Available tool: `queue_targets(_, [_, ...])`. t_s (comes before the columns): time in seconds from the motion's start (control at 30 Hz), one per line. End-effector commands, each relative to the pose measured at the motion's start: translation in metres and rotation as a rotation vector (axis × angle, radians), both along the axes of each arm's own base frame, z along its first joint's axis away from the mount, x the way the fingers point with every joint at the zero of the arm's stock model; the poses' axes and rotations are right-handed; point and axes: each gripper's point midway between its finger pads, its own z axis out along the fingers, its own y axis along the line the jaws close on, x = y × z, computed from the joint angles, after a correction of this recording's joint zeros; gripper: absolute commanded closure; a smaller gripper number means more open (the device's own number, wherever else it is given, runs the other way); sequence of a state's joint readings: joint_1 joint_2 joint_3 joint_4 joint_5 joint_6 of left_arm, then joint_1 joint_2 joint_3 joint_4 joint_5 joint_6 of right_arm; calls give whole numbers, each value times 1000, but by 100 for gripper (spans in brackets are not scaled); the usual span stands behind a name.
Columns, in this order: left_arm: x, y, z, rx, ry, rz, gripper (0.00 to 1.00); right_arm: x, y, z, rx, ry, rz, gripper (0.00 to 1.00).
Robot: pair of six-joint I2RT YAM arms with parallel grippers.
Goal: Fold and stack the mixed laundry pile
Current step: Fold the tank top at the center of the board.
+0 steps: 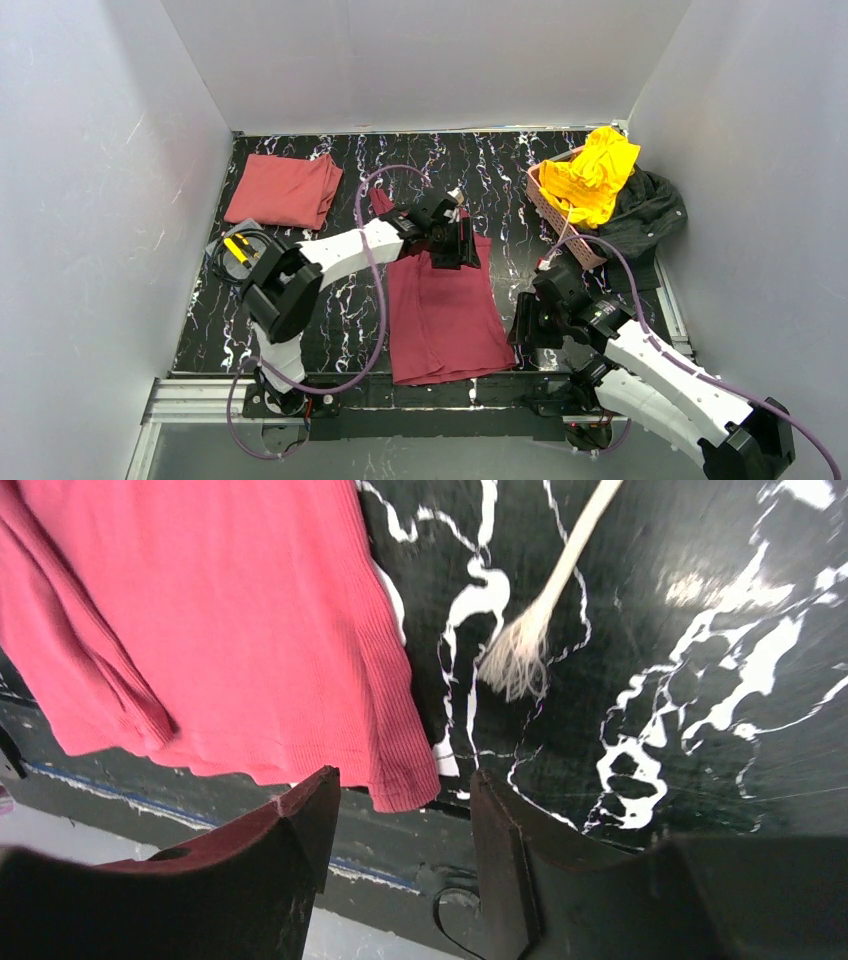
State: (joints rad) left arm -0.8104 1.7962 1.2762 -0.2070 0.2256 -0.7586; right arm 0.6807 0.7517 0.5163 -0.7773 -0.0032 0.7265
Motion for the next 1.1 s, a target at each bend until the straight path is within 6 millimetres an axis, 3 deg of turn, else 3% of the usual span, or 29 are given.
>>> queue_targets(0.0, [4,-17,-5,49,9,-34,49,-18,15,-10,91,99,8,42])
queue_targets(0.3, [22,-32,-29,205,-44,-68,50,-28,24,-14,157,119,61,39])
queue_targets(0.47, [32,-33,-43,271,-64,-75,54,-29,22,-20,135,126,77,52])
queue_targets(0.7, [48,-42,-49,307,-136,-84,57,-29,23,-24,138,130,82,59])
queue_targets(0.9, [66,-46,-45,351,-207,-88,57,-29,22,-24,128,122,93,48])
queue_targets(1.07, [73,-51,-52,376,-214,-117,58,-31,21,-28,121,130,98,48])
